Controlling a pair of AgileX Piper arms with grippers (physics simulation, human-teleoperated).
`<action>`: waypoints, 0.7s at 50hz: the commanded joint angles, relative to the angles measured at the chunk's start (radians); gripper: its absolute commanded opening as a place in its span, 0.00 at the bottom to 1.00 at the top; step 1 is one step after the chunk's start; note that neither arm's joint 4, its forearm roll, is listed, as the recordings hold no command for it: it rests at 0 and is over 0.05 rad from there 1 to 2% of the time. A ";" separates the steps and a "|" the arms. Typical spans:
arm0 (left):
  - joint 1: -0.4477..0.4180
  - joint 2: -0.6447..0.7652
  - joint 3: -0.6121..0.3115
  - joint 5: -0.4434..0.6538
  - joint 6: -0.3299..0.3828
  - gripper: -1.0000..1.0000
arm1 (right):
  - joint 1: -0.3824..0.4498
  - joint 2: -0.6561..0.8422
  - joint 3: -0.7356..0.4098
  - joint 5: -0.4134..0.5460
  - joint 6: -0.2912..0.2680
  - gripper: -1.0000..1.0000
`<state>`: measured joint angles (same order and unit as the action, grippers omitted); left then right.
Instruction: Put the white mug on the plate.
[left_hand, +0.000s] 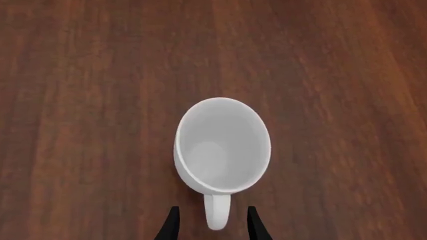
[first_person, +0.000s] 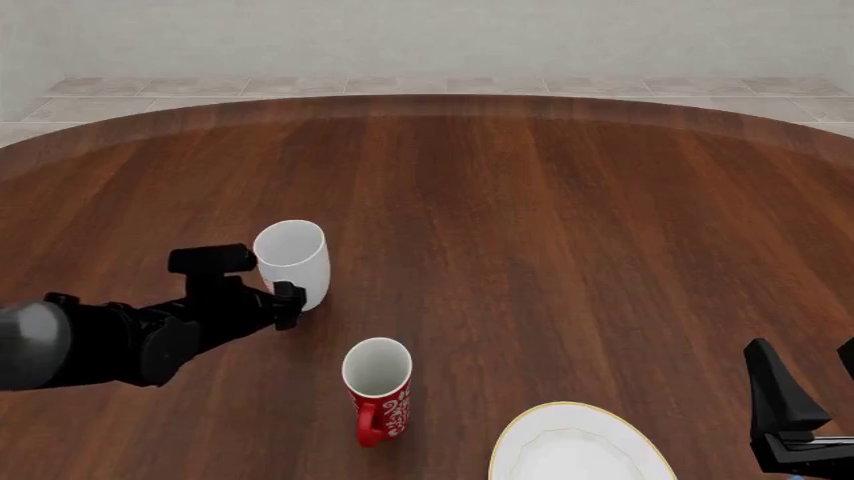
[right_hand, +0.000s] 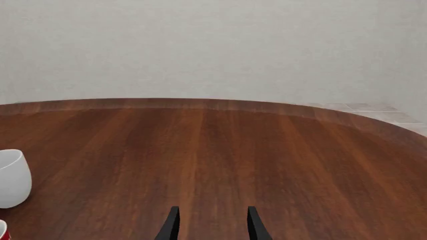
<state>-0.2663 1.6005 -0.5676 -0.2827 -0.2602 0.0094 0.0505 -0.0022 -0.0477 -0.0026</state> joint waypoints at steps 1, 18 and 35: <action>-0.001 0.022 -0.002 -0.014 0.000 1.00 | 0.000 -0.001 0.000 0.001 0.000 1.00; 0.001 0.041 -0.004 -0.025 0.005 1.00 | 0.000 -0.001 0.000 0.001 0.000 1.00; -0.004 0.028 0.004 -0.022 0.004 0.00 | 0.000 -0.001 0.000 0.001 0.000 1.00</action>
<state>-0.2697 1.6308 -0.5711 -0.3061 -0.2663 0.0095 0.0494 -0.0023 -0.0465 -0.0026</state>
